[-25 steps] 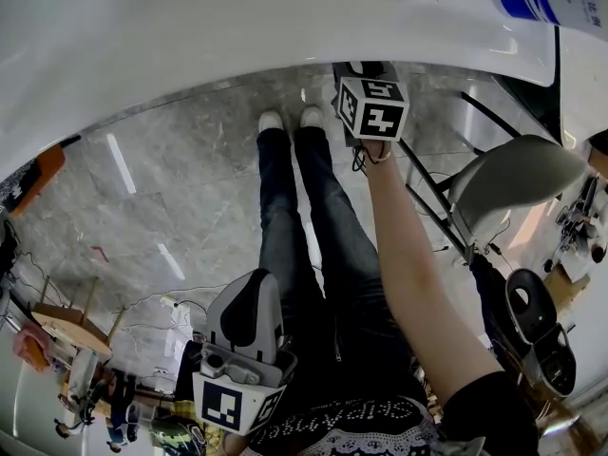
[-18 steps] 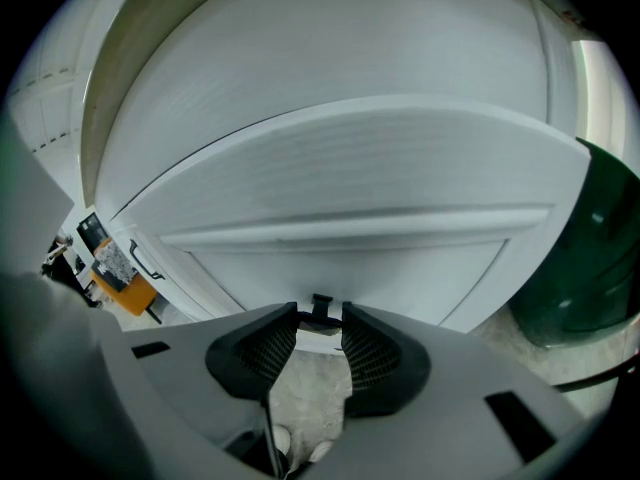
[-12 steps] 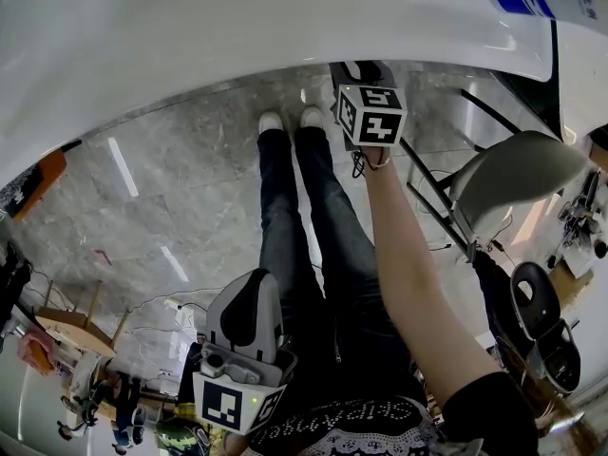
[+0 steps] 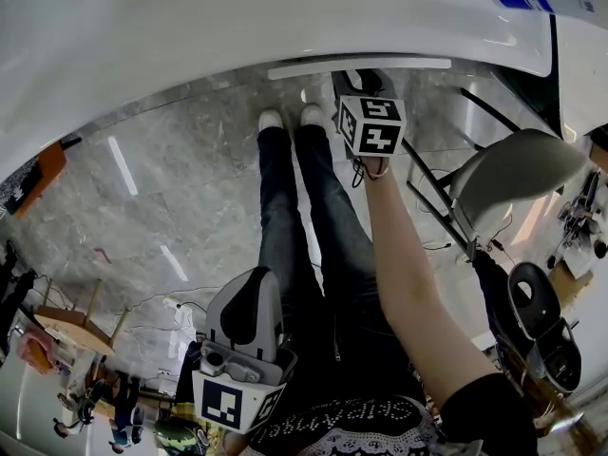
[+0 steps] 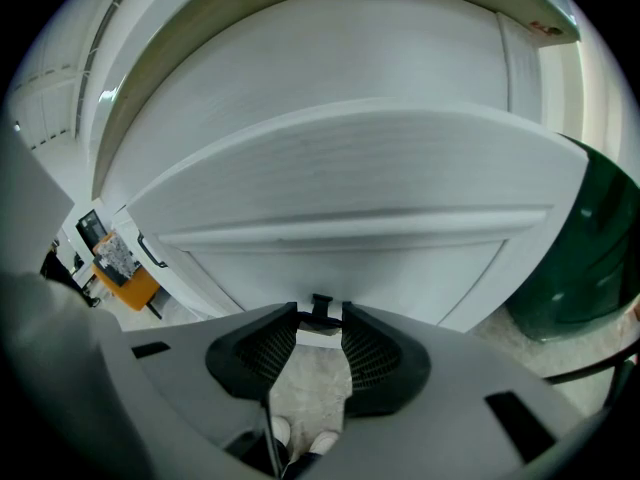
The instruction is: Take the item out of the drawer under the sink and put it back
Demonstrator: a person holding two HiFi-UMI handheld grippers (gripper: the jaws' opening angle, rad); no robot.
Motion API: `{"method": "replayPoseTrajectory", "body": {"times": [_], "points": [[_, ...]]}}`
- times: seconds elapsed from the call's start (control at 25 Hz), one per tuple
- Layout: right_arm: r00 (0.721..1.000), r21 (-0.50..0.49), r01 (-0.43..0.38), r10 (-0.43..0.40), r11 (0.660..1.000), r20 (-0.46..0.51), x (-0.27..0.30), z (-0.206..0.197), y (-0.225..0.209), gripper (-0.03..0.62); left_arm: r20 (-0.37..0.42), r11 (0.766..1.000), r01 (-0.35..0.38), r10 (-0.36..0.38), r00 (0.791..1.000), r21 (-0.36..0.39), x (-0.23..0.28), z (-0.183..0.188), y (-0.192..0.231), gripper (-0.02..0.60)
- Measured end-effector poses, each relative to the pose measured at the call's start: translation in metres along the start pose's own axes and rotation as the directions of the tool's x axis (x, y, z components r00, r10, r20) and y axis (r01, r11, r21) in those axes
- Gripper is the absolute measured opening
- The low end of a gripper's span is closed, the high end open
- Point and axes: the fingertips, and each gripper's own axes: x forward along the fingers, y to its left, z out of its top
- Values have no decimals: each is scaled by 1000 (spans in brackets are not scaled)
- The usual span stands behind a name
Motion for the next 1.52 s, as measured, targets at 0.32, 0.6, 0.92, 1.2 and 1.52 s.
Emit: {"method": "replayPoseTrajectory", "body": {"times": [0.32, 0.6, 0.92, 1.2, 1.52], "points": [[1000, -2, 4, -4, 1000, -7, -9, -11, 3, 149, 2, 1000, 4, -4, 1000, 1, -1, 0, -1, 5], [1000, -4, 1, -1, 1000, -16, -18, -24, 6, 149, 1, 1000, 8, -8, 1000, 4, -1, 0, -2, 5], [1000, -1, -1, 1, 1000, -31, -32, -41, 8, 149, -4, 1000, 16, -16, 1000, 12, 1, -1, -5, 5], [999, 0, -1, 1, 1000, -34, -40, -49, 9, 149, -5, 1000, 19, -19, 1000, 15, 0, -2, -7, 5], [1000, -5, -4, 4, 1000, -20, -40, -50, 9, 149, -2, 1000, 22, -22, 1000, 16, 0, -4, -9, 5]]}}
